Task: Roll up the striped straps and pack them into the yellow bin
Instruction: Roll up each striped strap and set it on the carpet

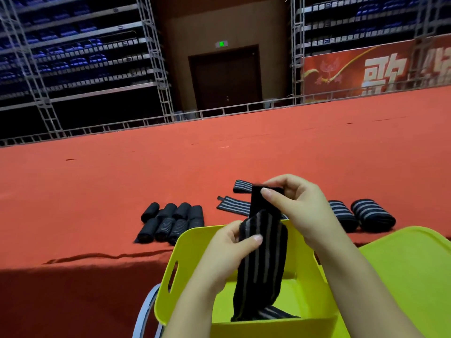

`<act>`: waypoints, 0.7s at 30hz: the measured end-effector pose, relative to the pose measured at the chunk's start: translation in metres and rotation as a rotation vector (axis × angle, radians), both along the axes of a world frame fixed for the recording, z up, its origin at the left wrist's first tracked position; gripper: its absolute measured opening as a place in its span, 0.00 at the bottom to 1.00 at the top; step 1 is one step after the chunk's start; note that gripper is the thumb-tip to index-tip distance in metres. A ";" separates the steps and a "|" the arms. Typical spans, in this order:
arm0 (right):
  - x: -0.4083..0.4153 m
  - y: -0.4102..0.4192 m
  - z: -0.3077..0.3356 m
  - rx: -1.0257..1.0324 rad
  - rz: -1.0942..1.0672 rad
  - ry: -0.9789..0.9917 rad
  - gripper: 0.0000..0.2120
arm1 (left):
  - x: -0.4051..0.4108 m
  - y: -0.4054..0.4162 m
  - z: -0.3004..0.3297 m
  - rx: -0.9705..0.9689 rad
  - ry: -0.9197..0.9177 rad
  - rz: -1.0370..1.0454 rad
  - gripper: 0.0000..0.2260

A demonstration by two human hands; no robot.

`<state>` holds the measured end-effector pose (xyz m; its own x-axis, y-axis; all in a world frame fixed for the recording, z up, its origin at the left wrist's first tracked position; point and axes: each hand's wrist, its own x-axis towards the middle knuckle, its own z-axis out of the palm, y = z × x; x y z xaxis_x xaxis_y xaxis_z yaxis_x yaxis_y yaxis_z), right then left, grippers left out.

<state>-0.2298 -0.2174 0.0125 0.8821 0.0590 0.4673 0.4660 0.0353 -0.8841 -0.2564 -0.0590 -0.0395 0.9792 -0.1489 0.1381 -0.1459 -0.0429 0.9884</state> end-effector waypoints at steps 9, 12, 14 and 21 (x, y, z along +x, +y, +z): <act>-0.010 0.007 -0.004 -0.002 0.031 -0.035 0.04 | -0.014 0.000 0.027 0.085 -0.356 0.182 0.10; -0.011 0.001 -0.007 -0.002 0.107 0.035 0.06 | -0.015 -0.001 0.023 0.038 -0.381 0.213 0.07; -0.014 -0.002 -0.010 -0.023 0.170 0.076 0.05 | -0.013 -0.001 0.021 -0.048 -0.340 0.241 0.07; -0.008 -0.005 -0.013 0.037 0.004 -0.004 0.02 | -0.017 0.000 0.026 0.116 -0.187 0.039 0.05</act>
